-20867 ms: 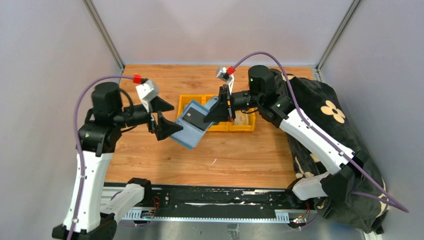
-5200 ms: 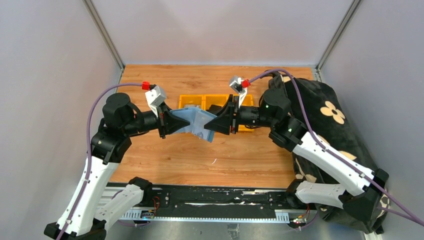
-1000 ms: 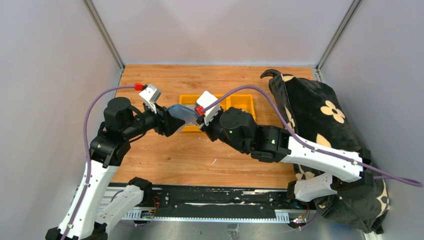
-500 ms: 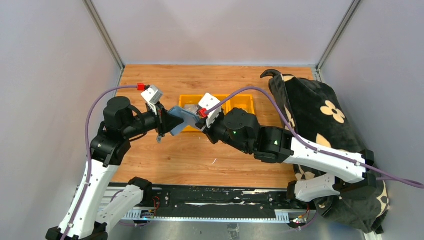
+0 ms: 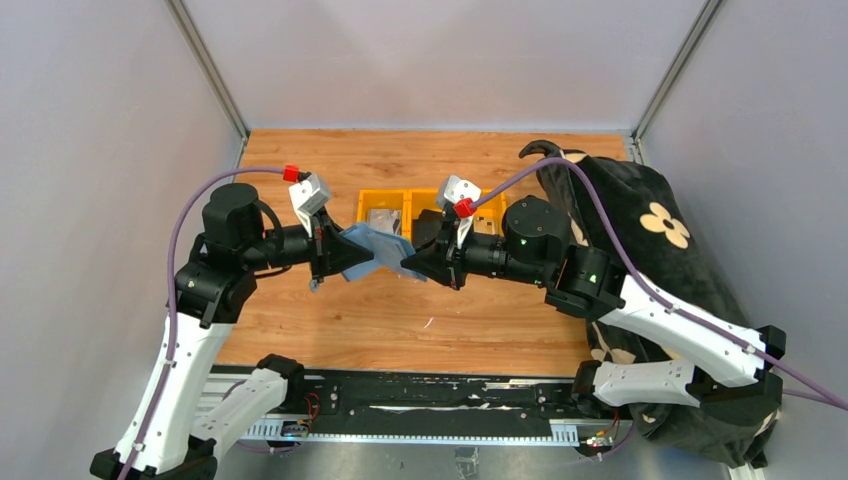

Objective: Take the credit cards out of the card holder
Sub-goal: Remove the credit card from the card holder.

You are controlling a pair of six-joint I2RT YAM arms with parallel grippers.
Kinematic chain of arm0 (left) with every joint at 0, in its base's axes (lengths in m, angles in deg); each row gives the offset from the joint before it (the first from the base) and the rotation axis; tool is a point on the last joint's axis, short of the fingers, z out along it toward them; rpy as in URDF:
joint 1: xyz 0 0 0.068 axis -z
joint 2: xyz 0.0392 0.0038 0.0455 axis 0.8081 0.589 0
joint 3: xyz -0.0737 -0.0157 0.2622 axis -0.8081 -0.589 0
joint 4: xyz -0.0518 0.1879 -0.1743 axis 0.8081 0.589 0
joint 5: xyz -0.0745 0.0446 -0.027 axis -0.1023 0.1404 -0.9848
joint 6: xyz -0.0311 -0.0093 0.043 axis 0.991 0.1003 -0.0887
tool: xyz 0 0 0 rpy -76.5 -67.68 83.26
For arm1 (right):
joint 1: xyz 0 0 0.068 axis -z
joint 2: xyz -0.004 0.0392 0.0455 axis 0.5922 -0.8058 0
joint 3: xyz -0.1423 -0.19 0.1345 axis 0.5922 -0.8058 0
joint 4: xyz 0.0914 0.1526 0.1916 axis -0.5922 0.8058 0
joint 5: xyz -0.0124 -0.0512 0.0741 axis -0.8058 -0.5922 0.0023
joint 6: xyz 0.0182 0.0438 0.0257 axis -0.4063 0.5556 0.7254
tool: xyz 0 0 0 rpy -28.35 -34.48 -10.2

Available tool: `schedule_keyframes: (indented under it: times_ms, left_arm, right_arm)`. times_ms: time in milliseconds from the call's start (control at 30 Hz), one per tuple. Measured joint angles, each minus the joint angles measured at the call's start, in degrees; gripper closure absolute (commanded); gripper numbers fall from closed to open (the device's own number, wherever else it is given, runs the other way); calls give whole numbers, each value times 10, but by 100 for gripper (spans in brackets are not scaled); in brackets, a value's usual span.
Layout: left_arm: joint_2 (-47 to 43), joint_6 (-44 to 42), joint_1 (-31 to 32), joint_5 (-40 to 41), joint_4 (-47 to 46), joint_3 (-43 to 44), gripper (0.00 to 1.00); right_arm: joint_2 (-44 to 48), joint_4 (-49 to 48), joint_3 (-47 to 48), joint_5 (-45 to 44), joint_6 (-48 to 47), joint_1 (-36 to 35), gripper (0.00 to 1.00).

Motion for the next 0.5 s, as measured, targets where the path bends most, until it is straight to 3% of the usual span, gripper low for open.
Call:
schedule_keyframes:
  times_ms: [500]
  left_arm:
    - [1, -12, 0, -28, 10, 6, 100]
  right_arm:
    - [-3, -25, -5, 92, 27, 8, 75]
